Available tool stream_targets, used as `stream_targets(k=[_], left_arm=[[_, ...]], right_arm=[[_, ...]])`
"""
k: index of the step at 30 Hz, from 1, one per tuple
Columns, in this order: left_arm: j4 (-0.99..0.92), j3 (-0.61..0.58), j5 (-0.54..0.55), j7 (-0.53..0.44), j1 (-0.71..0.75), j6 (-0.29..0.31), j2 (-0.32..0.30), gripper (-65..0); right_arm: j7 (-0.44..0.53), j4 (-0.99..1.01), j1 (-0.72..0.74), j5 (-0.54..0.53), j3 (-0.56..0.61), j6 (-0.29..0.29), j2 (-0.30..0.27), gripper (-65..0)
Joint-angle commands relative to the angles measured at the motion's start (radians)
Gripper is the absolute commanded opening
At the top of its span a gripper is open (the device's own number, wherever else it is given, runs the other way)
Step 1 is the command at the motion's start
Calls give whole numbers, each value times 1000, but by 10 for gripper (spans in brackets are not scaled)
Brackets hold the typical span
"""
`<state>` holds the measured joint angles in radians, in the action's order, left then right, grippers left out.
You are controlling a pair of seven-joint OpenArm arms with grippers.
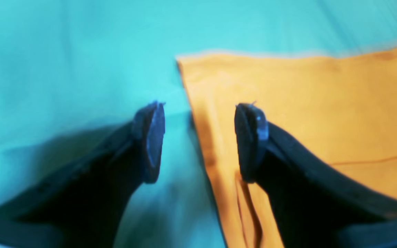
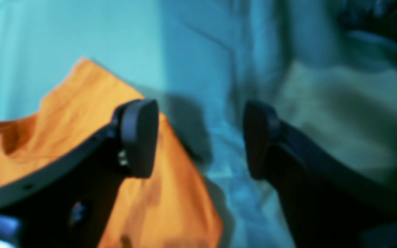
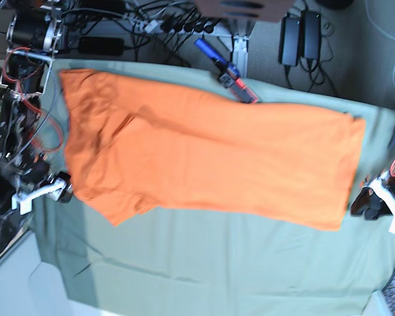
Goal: Fold the T-shirt properly
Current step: 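Grasp the opposite long edge with both grippers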
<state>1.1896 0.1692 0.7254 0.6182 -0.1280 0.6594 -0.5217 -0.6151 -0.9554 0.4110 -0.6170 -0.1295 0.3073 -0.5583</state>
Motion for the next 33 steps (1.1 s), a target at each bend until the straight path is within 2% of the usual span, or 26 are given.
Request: stream_targets(k=[1, 5, 9, 13, 22, 27, 29, 33], left_arm=[[-21, 6, 18, -23, -40, 8, -19, -290], [-138, -9, 19, -24, -118, 8, -18, -290], [-205, -55, 12, -38, -170, 39, 2, -290], [-245, -75, -62, -93, -171, 39, 24, -291], [-272, -124, -65, -96, -171, 39, 62, -291], [-272, -139, -102, -113, -171, 24, 90, -293], [-272, -139, -101, -113, -171, 24, 97, -324], [-272, -139, -101, -121, -171, 26, 97, -478]], right_arm=[[17, 12, 39, -7, 11, 97, -4, -266], [31, 49, 45, 1, 50, 103, 42, -266], [32, 48, 45, 34, 51, 105, 95, -266], [27, 48, 42, 38, 51, 105, 125, -266], [4, 48, 40, 33, 51, 105, 129, -268], [1, 48, 40, 29, 51, 105, 130, -268], [1, 48, 40, 18, 51, 105, 130, -268], [-13, 47, 40, 3, 51, 105, 130, -269]])
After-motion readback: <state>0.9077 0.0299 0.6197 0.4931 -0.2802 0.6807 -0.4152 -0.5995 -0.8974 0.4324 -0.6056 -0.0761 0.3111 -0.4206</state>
